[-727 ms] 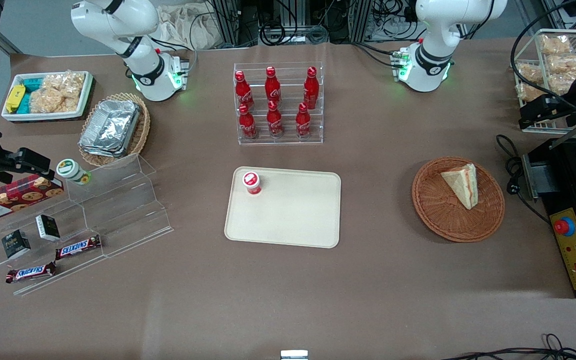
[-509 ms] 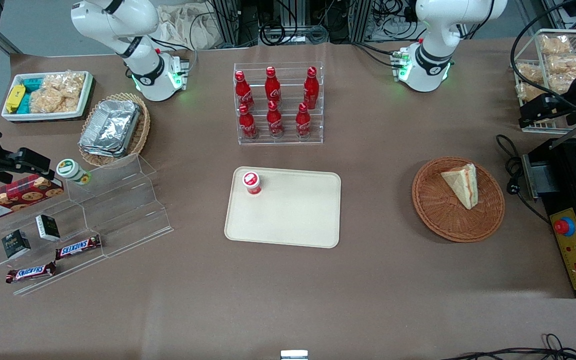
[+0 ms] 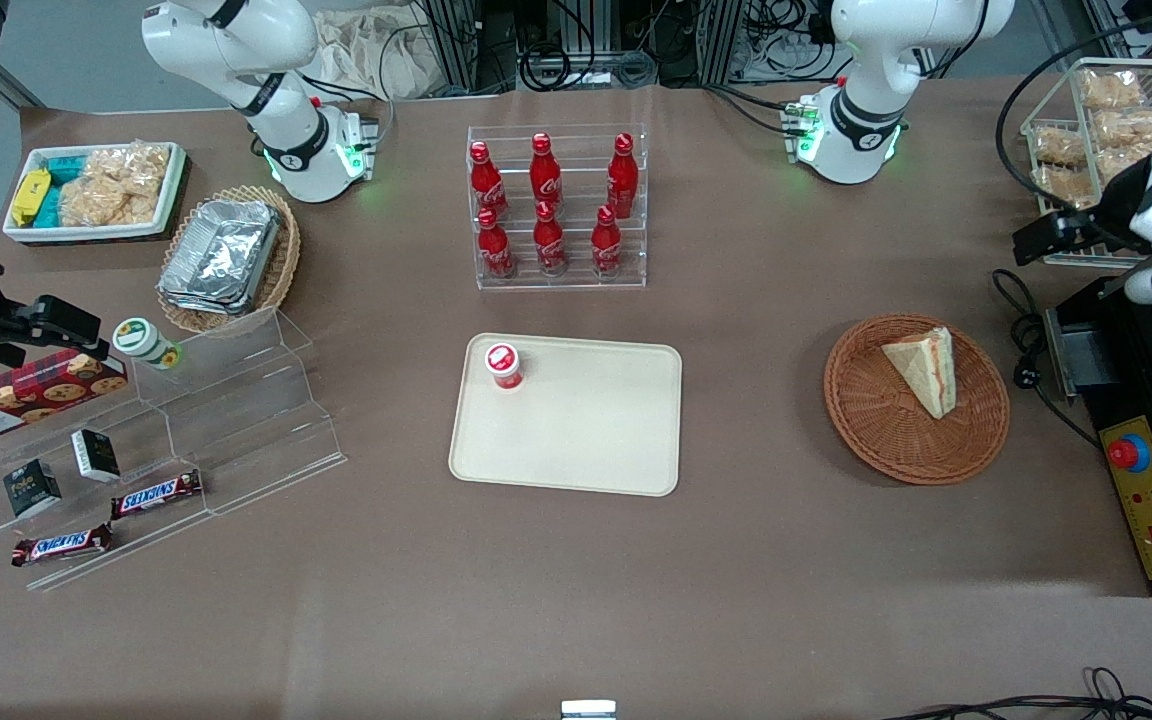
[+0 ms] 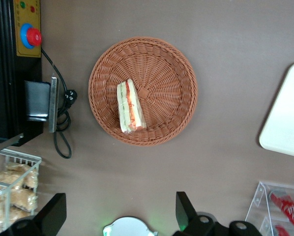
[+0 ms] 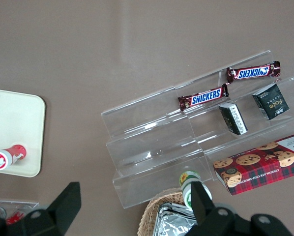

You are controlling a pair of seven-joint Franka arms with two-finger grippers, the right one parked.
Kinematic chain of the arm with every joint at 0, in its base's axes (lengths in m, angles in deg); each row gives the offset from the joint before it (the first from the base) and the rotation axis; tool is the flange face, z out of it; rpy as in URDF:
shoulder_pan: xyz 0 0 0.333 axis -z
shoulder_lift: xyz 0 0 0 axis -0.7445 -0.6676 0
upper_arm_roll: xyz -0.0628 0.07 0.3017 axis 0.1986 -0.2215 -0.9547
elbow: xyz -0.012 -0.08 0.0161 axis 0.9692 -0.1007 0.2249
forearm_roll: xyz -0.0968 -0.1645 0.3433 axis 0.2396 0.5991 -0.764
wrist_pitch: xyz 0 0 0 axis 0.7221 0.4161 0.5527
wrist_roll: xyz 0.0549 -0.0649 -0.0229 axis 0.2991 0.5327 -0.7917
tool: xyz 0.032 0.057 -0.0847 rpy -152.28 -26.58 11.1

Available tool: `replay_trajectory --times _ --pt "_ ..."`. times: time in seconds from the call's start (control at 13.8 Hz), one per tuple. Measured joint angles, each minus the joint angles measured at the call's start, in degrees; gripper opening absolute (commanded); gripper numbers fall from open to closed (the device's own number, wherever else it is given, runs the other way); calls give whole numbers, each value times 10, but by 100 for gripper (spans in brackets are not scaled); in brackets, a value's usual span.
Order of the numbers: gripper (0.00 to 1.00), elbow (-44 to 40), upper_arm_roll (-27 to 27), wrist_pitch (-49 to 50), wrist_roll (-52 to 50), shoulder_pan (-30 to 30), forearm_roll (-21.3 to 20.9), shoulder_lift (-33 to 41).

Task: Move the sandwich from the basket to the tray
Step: 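Lower the open left gripper toward the sandwich in the wicker basket, then close the left gripper on the white triangular sandwich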

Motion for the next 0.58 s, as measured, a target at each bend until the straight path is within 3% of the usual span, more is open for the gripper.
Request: replay_trajectory --times 0.58 --pt "100 213 -3 -242 -68 -69 30 -33"
